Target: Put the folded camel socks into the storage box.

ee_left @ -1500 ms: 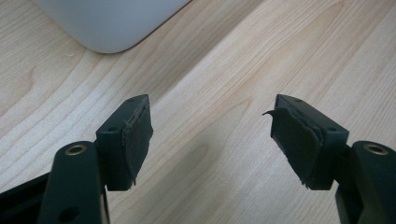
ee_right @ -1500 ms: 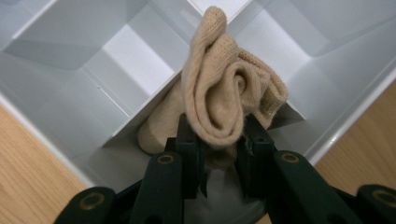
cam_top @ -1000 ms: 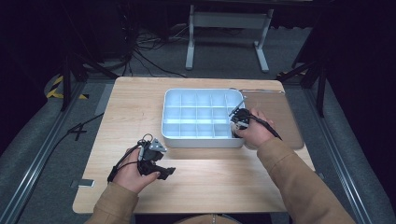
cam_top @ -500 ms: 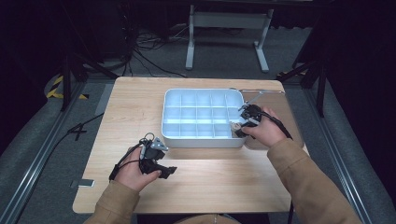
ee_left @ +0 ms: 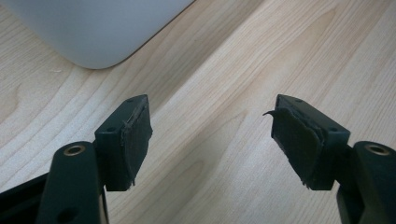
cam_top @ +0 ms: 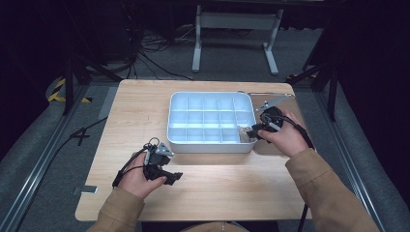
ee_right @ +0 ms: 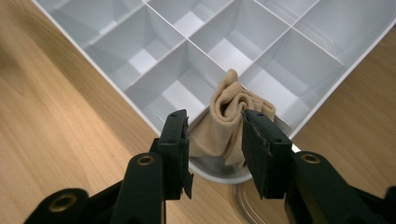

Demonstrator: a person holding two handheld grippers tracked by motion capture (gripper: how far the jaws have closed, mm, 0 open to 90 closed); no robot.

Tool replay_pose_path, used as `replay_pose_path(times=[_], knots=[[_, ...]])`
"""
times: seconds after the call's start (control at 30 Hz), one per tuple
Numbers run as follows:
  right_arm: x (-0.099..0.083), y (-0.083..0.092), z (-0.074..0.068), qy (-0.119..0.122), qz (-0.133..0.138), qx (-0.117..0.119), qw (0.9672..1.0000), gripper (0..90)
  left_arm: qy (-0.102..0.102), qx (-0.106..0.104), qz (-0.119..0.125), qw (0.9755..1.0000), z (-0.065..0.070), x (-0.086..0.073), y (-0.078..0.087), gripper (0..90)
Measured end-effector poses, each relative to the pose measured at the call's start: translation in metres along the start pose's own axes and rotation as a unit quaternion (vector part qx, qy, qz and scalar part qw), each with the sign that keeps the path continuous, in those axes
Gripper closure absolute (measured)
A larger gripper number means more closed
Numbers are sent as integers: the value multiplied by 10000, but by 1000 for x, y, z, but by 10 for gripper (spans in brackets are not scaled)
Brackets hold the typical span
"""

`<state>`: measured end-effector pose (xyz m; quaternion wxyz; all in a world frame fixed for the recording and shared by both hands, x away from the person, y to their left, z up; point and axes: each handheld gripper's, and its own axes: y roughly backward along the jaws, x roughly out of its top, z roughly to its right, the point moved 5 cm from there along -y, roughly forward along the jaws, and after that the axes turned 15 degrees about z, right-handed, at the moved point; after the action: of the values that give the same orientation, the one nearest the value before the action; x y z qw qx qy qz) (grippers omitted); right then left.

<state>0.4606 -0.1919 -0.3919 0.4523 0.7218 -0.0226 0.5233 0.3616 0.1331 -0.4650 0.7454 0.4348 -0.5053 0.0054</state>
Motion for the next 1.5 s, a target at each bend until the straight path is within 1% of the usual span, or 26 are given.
replay_pose_path(times=[0.03,0.07,0.13,0.17,0.27,0.3,0.37,0.43,0.47,0.53,0.6,0.7,0.8,0.83,0.87,0.9,0.93,1.0,1.03,1.07,1.1,1.27,1.37,1.4,1.47,1.5], knots=[[-1,3,-1,0,92,47,9999,608,32,6,-13,10000,0,0,2,297],[-4,9,-1,1,234,137,9996,605,49,15,34,10000,0,0,2,298],[-5,12,-1,14,295,173,9994,605,49,12,37,10000,0,0,2,299],[-7,15,-1,9,349,208,9992,605,0,18,31,10000,-2,0,4,300],[-13,24,0,120,517,261,9983,596,83,50,75,9999,-2,1,6,301],[-15,28,0,136,592,286,9977,590,30,55,108,9999,-3,1,6,302],[-19,33,-2,211,661,364,9969,581,148,67,123,9998,-2,2,7,313],[-23,38,-5,264,723,416,9962,573,150,82,198,9997,-2,4,9,341],[-25,41,-6,274,755,427,9959,572,111,65,230,9997,-3,5,10,341],[-33,47,-8,263,812,448,9953,569,125,83,285,9995,-3,6,12,351],[-39,52,-8,244,862,429,9951,568,214,103,343,9991,-3,7,14,356],[-46,57,-9,239,944,410,9944,561,206,107,400,9989,-5,8,16,356],[-54,62,-12,272,1105,435,9926,553,243,61,411,9988,-4,9,17,358],[-54,62,-12,272,1105,435,9926,553,243,61,411,9988,-4,9,17,363],[-62,65,-15,263,1230,498,9908,553,231,39,396,9989,-4,9,17,369],[-62,65,-15,263,1230,498,9908,553,222,43,394,9990,-4,9,16,369],[-65,66,-16,250,1286,522,9900,553,268,31,407,9988,-3,10,15,368],[-75,65,-20,114,1447,597,9876,554,213,10,363,9991,-2,10,15,368],[-75,65,-20,114,1447,597,9876,554,216,5,378,9991,-1,10,14,368],[-83,61,-23,185,1259,636,9898,554,216,5,378,9991,-1,10,14,368],[-83,61,-23,185,1259,636,9898,554,211,5,369,9991,-1,10,14,368],[-102,56,-34,285,1223,763,9891,551,208,0,317,9993,-1,10,11,365],[-110,53,-37,307,1240,774,9888,542,183,-28,234,9996,0,8,8,353],[-114,51,-37,316,1224,763,9890,535,133,-38,160,9998,-1,7,7,344],[-117,48,-37,320,1212,742,9893,531,178,-43,148,9997,0,6,5,333],[-121,45,-37,320,1189,722,9898,528,194,-50,96,9998,-1,4,4,333]])
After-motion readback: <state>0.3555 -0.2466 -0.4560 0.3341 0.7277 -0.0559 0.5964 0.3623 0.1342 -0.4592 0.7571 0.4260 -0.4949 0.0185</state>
